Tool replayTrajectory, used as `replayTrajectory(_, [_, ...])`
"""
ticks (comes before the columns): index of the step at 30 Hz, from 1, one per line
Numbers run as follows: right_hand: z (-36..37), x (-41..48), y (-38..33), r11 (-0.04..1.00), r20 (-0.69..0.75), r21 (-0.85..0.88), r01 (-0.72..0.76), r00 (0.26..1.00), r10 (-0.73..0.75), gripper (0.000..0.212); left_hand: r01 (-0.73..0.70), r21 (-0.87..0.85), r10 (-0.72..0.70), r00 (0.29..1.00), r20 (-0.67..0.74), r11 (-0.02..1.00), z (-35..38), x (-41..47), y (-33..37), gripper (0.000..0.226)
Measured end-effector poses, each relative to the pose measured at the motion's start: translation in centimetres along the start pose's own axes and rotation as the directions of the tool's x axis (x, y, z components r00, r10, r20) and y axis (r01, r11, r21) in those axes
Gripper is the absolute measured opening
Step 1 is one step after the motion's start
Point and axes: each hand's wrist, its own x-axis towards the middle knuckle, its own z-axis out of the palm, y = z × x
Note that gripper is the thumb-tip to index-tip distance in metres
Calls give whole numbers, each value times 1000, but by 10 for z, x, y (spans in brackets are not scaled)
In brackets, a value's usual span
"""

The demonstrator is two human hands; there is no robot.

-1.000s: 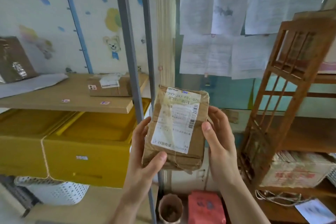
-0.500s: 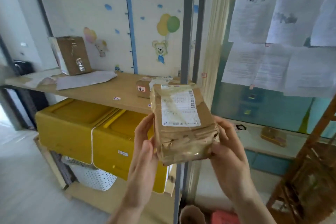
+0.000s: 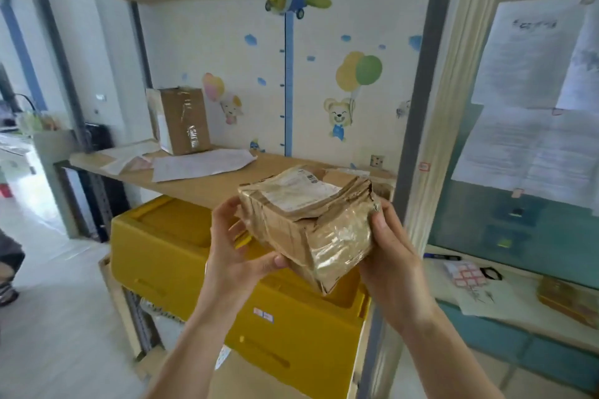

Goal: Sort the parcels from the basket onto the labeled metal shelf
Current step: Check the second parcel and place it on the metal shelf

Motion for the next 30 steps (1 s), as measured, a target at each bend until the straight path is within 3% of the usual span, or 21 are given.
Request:
replayTrajectory(3, [25, 33, 21, 1000, -64, -8, 1, 998, -1, 52, 14, -210, 8, 995, 103, 978, -35, 35, -2, 94])
replayTrajectory(5, [41, 62, 36, 978, -191, -205, 31, 979, -71, 34, 3, -184, 12, 997, 82, 983, -56, 61, -4, 82])
replayTrajectory(7, [56, 92, 48, 910, -248, -405, 87, 948, -201, 31, -30, -163, 38, 998, 51, 986, -74, 86, -7, 65])
replayTrajectory(10, [69, 124, 66, 861, -179, -490, 141, 950, -257, 36, -56, -155, 62, 997, 35, 986, -102, 123, -20, 40])
replayTrajectory(12, [75, 139, 73, 822, -67, -551, 146, 974, -218, 44, -69, -127, 70, 998, 5, 989, -117, 145, -29, 43])
replayTrajectory(15, [81, 166, 80, 594, 19, -796, 116, 986, -168, 67, -61, -39, 62, 998, 32, 997, -133, 178, -41, 45])
replayTrajectory(18, [84, 196, 73, 240, 50, -966, 90, 984, -171, 63, -79, 78, 74, 996, 59, 994, -144, 216, -55, 43])
replayTrajectory(21, [84, 222, 65, -104, 73, -993, 63, 993, -95, 60, -90, 168, 70, 991, 118, 982, -147, 244, -70, 48])
replayTrajectory(24, [80, 237, 60, -397, -17, -917, -29, 999, -35, 62, -68, 230, 31, 987, 160, 971, -140, 258, -86, 36])
replayTrajectory(26, [74, 241, 53, -488, -81, -870, -75, 997, -9, 65, -22, 284, -33, 982, 188, 959, -129, 261, -95, 39])
replayTrajectory(30, [57, 237, 53, -575, -236, -805, -146, 968, 85, 69, -12, 454, -106, 967, 233, 891, -109, 259, -104, 45])
